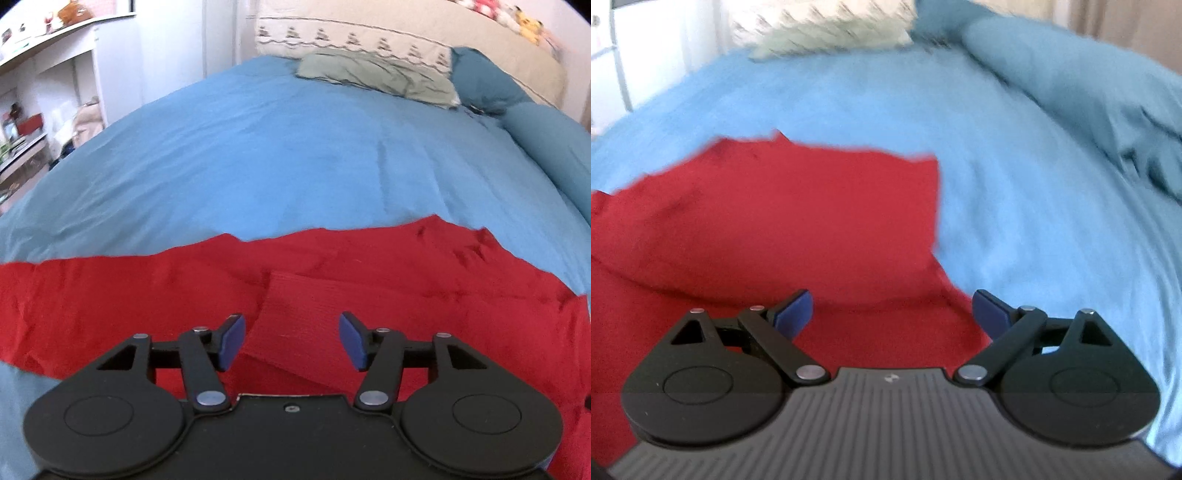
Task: Fold small clothes
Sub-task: 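Open the right gripper to lay the sleeve down and withdraw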
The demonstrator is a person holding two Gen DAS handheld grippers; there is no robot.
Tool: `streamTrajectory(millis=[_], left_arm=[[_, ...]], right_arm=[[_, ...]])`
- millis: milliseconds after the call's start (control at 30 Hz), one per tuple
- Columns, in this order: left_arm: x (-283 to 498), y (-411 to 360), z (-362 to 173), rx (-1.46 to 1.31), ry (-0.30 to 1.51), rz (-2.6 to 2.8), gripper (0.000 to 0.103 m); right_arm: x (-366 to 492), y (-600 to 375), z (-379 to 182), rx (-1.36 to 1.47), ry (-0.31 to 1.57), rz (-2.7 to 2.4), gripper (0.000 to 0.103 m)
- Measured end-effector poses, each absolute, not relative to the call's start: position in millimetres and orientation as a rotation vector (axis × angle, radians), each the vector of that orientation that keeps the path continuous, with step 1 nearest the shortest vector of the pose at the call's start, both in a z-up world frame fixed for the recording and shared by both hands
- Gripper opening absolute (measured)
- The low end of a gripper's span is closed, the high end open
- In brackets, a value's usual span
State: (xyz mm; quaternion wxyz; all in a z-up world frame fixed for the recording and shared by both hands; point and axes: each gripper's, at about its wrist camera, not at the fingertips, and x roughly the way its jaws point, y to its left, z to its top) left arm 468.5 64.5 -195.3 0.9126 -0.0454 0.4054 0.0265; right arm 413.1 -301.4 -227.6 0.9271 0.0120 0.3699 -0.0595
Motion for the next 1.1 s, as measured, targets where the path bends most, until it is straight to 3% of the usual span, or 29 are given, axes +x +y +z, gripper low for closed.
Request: streamTrajectory(millis=[133, 400, 567, 667, 867, 1100], left_arm=[[476, 49, -204, -0.094, 0.854, -0.002, 0.063], [481, 30, -220, -0.064, 0.871, -0.037, 0.063], [476, 32, -219, -0.050, 0.864, -0.044, 0.064], [478, 32, -225, -0.038, 0.882, -0.047, 0.069], [479, 30, -240, -0.015, 0.893, -0.043, 0.073], [472, 38, -225, -0.051, 0.884, -0.006, 0.075]], right_arm=[[428, -289, -220, 0.045, 0.728, -0.019, 0.103], [433, -326, -263, 0.171, 0.775, -0.146, 0.103], [427, -322, -247, 0.126, 0.750, -0.134, 0.103], [432, -309, -240, 0.080, 0.732, -0.076, 0.103], [444, -304, -260, 0.109, 0.755, -0.087, 0.103], [447, -298, -246, 0.077, 0.760, -0.063, 0.103]])
